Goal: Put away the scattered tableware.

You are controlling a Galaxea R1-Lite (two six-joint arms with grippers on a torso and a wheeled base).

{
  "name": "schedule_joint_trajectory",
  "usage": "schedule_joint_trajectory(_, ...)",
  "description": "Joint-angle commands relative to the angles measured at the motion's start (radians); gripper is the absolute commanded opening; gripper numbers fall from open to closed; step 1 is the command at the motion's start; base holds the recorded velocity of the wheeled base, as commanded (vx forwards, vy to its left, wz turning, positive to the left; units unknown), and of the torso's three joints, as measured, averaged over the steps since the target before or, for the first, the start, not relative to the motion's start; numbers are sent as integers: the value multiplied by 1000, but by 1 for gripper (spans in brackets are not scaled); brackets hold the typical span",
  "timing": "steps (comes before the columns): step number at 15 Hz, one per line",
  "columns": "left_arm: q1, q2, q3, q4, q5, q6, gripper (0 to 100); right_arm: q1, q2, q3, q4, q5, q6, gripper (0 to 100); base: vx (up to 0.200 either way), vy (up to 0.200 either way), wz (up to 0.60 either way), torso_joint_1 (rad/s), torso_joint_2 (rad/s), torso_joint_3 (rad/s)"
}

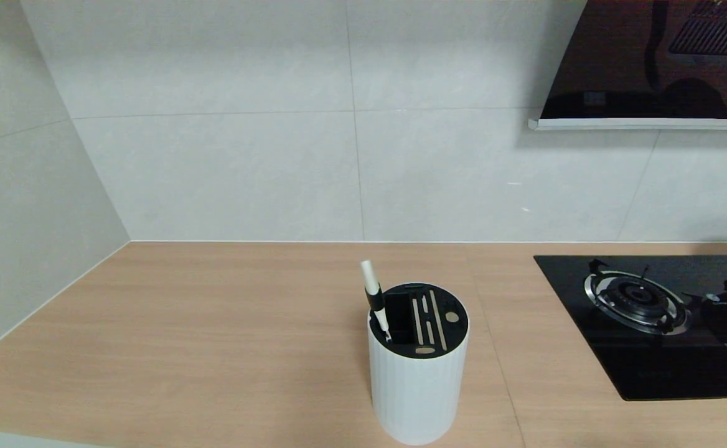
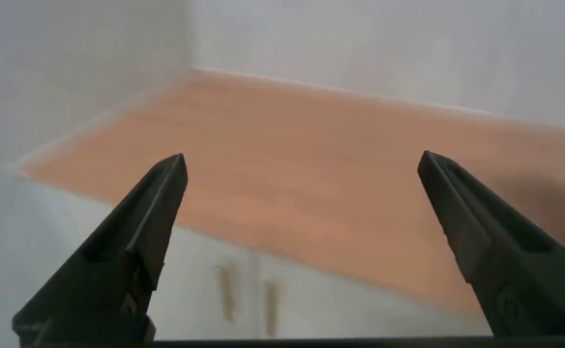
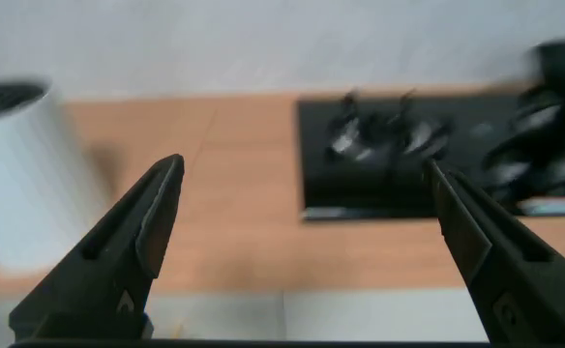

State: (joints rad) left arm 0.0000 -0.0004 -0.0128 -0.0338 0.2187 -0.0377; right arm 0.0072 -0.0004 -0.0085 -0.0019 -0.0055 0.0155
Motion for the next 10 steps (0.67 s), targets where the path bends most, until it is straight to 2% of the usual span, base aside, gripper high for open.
schedule_joint_trajectory(1, 0, 0, 13, 5, -108, 4, 100, 0, 0, 9, 0, 15, -16, 100, 0, 0, 0, 0, 0, 0)
schedule_joint_trajectory(2, 0, 0, 13, 6, -119, 9, 100, 0, 2, 9, 0, 16, -20, 100, 0, 0, 0, 0, 0, 0)
schedule_joint_trajectory(3, 0, 2, 13, 28, -165, 41, 100, 0, 0, 9, 0, 22, -23, 100, 0, 0, 0, 0, 0, 0)
schedule_joint_trajectory(4, 0, 2, 13, 37, -214, 87, 100, 0, 2, 9, 0, 22, -25, 100, 0, 0, 0, 0, 0, 0)
schedule_joint_trajectory(6, 0, 2, 13, 37, -217, 130, 100, 0, 0, 9, 0, 22, -23, 100, 0, 0, 0, 0, 0, 0)
schedule_joint_trajectory(8, 0, 2, 13, 35, -217, 58, 100, 0, 0, 9, 0, 22, -22, 100, 0, 0, 0, 0, 0, 0)
schedule_joint_trajectory(9, 0, 2, 13, 34, -216, 41, 100, 0, 0, 9, 0, 22, -22, 100, 0, 0, 0, 0, 0, 0)
schedule_joint_trajectory(10, 0, 2, 13, 34, -216, 42, 100, 0, 0, 9, 0, 22, -22, 100, 0, 0, 0, 0, 0, 0)
